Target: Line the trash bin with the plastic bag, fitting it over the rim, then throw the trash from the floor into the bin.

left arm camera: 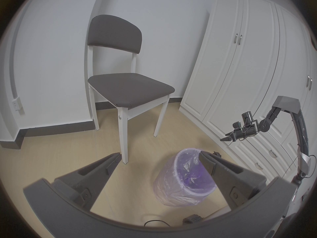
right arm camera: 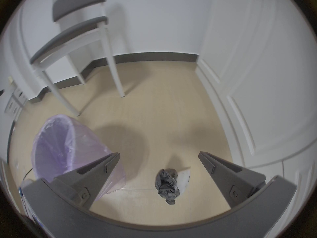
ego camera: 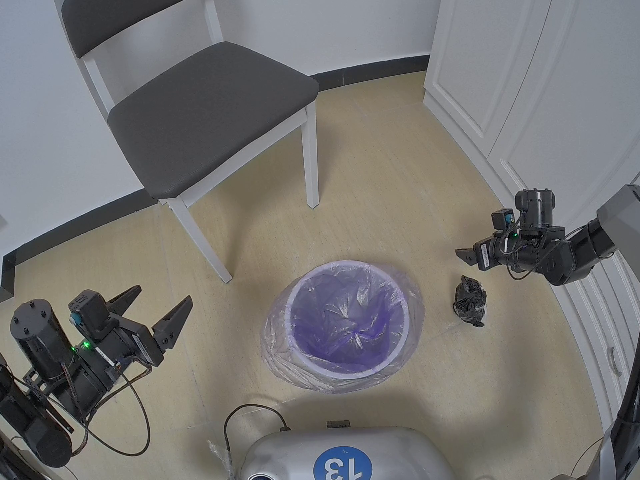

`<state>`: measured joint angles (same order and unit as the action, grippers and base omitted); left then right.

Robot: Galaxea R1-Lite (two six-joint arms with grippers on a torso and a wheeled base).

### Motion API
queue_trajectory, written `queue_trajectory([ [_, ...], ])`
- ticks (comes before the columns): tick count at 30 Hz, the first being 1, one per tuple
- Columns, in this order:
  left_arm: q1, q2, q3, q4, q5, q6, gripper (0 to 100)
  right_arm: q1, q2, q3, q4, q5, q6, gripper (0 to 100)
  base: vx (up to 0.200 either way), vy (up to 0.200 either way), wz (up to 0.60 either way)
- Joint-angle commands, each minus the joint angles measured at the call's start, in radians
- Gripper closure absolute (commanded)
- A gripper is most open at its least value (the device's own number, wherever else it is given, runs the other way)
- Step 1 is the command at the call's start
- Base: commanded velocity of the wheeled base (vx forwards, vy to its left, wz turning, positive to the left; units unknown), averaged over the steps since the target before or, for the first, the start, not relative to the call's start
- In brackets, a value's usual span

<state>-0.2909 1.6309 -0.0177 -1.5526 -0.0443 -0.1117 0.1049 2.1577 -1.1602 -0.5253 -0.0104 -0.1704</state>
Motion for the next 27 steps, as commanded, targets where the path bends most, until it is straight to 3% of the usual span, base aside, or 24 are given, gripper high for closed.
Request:
queue_trajectory([
  [1, -0.025, -0.040, 0.002, -0.018, -0.002, -0.006, 0, 0.035, 0.030, 0.004, 0.015, -0.097, 0.080, 0, 0.000, 0.000, 0.00],
  [9, -0.025, -0.049, 0.007, -0.018, 0.000, -0.006, 0, 0.049, 0.103, -0.056, 0.185, -0.109, 0.086, 0, 0.000, 0.000, 0.00],
  [16, -0.014, -0.042, 0.007, -0.018, -0.002, -0.008, 0, -0.001, 0.266, -0.153, 0.186, -0.137, 0.088, 0, 0.000, 0.000, 0.00],
  [27, -0.017, -0.016, 0.013, -0.018, -0.002, -0.009, 0, -0.030, 0.349, -0.200, 0.183, -0.129, 0.092, 0, 0.000, 0.000, 0.00],
])
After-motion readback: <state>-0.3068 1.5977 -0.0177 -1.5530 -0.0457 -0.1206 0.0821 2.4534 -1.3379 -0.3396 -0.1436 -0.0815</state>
